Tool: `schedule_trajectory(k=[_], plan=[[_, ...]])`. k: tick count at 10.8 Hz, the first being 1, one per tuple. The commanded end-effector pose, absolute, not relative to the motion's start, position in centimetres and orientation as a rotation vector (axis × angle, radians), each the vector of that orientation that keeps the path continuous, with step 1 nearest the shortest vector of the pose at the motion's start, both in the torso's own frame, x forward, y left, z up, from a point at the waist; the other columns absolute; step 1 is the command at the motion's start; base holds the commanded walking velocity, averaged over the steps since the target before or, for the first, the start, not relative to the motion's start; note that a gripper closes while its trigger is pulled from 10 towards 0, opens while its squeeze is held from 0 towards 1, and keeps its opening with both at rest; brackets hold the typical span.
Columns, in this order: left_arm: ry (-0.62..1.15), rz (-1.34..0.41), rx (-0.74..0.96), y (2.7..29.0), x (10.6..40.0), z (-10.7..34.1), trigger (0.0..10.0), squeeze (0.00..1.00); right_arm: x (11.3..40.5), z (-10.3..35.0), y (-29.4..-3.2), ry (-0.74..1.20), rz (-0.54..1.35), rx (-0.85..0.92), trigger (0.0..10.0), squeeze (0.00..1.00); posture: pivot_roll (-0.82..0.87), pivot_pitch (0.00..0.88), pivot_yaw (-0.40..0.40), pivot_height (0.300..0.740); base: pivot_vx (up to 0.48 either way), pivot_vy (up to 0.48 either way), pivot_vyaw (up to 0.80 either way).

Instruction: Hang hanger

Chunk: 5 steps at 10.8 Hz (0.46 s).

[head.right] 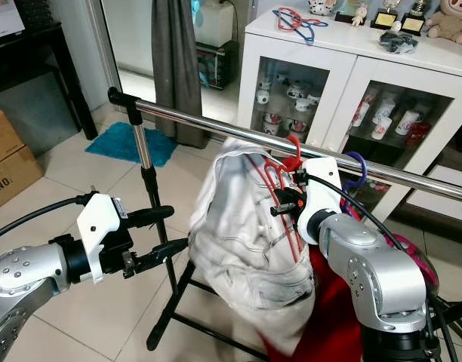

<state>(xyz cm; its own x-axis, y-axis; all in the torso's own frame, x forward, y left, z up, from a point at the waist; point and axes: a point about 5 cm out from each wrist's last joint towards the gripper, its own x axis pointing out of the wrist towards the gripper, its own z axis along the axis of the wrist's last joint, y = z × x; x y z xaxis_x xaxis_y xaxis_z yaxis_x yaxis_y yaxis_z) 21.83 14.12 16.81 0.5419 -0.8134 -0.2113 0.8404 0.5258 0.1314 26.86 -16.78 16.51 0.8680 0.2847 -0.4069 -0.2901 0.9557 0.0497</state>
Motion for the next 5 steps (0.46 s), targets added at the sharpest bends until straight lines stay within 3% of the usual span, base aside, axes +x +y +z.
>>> schedule_trajectory(k=[1,4,5], plan=[[0.141,-1.008,0.239,14.06,21.69,16.62,10.0,0.0,27.01,16.43,-16.41,0.427,0.315,-0.022,0.0,0.0,-0.03,0.0,-0.049,0.74,0.0,0.0,0.0],[0.142,-1.001,0.247,14.14,21.78,16.62,10.0,0.0,27.03,16.59,-15.93,0.392,0.355,-0.045,0.0,0.0,-0.03,0.0,-0.047,0.74,0.0,0.0,0.0],[0.143,-1.001,0.247,14.14,21.8,16.61,10.0,0.0,27.06,16.63,-15.77,0.392,0.353,-0.057,10.0,0.0,-0.03,0.0,-0.046,0.74,0.0,0.0,0.0]])
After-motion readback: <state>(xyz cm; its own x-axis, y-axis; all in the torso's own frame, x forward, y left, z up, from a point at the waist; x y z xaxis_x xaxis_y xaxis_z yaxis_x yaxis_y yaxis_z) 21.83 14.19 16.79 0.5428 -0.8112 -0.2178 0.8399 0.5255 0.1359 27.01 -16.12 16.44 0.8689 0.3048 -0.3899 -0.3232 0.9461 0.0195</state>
